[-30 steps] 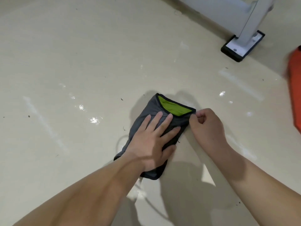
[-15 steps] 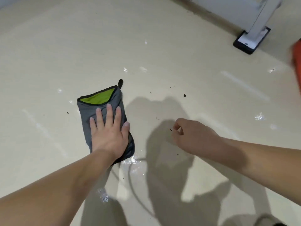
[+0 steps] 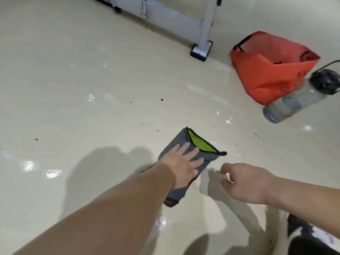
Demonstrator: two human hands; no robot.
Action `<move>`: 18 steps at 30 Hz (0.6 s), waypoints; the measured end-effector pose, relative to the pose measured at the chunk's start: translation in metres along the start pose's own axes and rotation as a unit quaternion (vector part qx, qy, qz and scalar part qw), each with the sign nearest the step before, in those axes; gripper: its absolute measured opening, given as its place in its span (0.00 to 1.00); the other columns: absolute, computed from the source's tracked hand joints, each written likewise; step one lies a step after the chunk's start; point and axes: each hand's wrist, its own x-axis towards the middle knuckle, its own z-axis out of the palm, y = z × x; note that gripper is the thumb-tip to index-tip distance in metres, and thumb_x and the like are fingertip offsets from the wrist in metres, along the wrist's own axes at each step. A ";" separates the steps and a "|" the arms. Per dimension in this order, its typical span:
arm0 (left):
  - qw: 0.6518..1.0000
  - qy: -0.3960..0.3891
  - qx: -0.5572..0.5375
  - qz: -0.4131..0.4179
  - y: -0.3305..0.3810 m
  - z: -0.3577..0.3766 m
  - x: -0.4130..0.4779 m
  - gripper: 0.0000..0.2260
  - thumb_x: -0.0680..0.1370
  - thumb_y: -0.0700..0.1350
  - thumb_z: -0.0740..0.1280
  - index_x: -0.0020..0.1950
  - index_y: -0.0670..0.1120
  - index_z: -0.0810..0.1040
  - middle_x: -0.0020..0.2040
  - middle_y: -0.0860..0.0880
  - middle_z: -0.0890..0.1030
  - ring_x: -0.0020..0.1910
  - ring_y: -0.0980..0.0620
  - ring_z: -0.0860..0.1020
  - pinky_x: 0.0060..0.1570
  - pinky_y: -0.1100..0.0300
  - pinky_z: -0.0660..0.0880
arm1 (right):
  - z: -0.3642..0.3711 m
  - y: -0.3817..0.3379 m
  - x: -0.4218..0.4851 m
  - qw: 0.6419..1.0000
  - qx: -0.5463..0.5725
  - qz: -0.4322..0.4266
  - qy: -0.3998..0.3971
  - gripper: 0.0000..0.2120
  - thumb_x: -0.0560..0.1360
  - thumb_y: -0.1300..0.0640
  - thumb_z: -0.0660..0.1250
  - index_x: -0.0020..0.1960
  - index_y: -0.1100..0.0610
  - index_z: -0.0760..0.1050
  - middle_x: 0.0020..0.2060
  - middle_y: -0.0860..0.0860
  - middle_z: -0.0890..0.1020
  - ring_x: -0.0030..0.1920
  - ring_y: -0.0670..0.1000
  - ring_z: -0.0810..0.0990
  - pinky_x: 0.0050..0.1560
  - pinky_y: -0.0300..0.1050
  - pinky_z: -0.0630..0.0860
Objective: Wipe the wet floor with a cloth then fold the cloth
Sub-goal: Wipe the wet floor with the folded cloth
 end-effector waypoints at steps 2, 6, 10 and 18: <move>0.999 0.019 -0.026 -0.015 0.000 -0.005 -0.010 0.27 0.86 0.53 0.51 0.84 0.57 0.44 0.84 0.51 0.38 0.82 0.47 0.36 0.80 0.49 0.38 | -0.002 0.007 -0.016 0.999 -0.036 -0.011 -0.008 0.20 0.82 0.43 0.55 0.70 0.47 0.69 0.61 0.46 0.78 0.60 0.53 0.79 0.58 0.49 0.78; 0.996 0.028 -0.014 -0.081 -0.004 -0.013 -0.017 0.36 0.80 0.46 0.62 0.84 0.51 0.47 0.85 0.45 0.43 0.83 0.45 0.44 0.81 0.51 0.45 | 0.002 0.001 0.008 0.995 -0.047 -0.074 0.047 0.19 0.81 0.44 0.57 0.70 0.50 0.67 0.63 0.49 0.74 0.64 0.55 0.76 0.57 0.50 0.77; 0.989 0.068 0.002 -0.129 -0.012 -0.029 -0.024 0.31 0.77 0.44 0.62 0.80 0.49 0.59 0.81 0.44 0.57 0.77 0.45 0.58 0.77 0.52 0.59 | 0.022 -0.026 0.072 0.965 -0.028 -0.219 0.143 0.30 0.82 0.44 0.60 0.79 0.56 0.59 0.79 0.56 0.60 0.79 0.58 0.59 0.74 0.52 0.65; 0.970 0.033 -0.004 -0.239 0.019 -0.045 -0.032 0.36 0.74 0.50 0.67 0.79 0.49 0.56 0.80 0.43 0.53 0.76 0.47 0.59 0.74 0.56 0.62 | 0.076 -0.067 0.129 0.963 0.031 -0.245 0.111 0.52 0.63 0.20 0.40 0.83 0.39 0.37 0.78 0.53 0.24 0.77 0.59 0.21 0.77 0.66 0.31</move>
